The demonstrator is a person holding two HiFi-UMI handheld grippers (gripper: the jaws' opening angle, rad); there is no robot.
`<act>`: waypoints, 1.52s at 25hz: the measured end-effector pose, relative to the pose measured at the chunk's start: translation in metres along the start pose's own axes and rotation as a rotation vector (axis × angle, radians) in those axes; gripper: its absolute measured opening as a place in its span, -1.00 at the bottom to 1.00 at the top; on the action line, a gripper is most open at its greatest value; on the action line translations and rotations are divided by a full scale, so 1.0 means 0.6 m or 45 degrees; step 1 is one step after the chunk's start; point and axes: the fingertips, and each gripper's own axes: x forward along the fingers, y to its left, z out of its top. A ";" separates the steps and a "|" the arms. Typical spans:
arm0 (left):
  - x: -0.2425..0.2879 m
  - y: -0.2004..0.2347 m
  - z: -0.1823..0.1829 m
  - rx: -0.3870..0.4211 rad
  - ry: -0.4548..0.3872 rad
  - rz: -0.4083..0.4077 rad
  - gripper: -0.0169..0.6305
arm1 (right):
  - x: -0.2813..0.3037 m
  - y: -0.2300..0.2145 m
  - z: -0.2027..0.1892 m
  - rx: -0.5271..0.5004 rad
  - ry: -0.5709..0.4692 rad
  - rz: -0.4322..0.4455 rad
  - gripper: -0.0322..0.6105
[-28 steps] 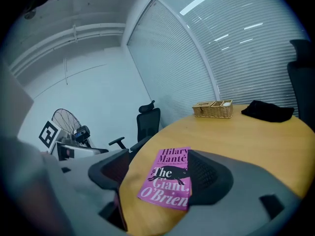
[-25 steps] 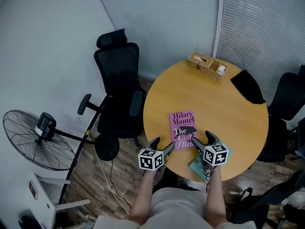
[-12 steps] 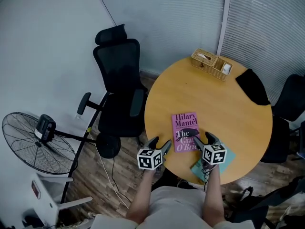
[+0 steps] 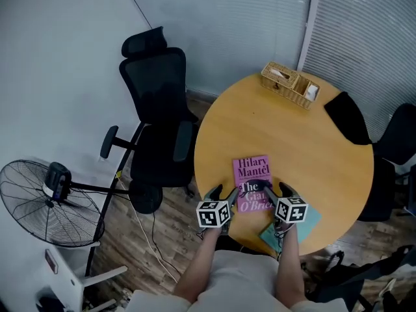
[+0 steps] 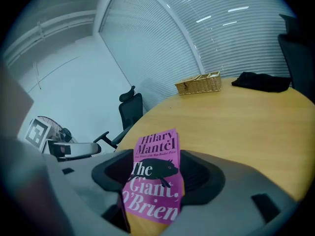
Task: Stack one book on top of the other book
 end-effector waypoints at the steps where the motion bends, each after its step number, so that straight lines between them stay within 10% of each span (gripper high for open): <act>1: 0.012 0.001 -0.004 -0.017 0.016 -0.006 -0.04 | 0.008 -0.005 -0.005 0.008 0.015 -0.001 0.05; 20: 0.137 0.030 -0.109 -0.233 0.332 -0.041 -0.04 | 0.112 -0.040 -0.076 0.065 0.268 -0.020 0.02; 38: 0.150 0.024 -0.077 -0.054 0.417 -0.079 -0.16 | 0.109 -0.008 -0.064 0.231 0.194 -0.207 -0.16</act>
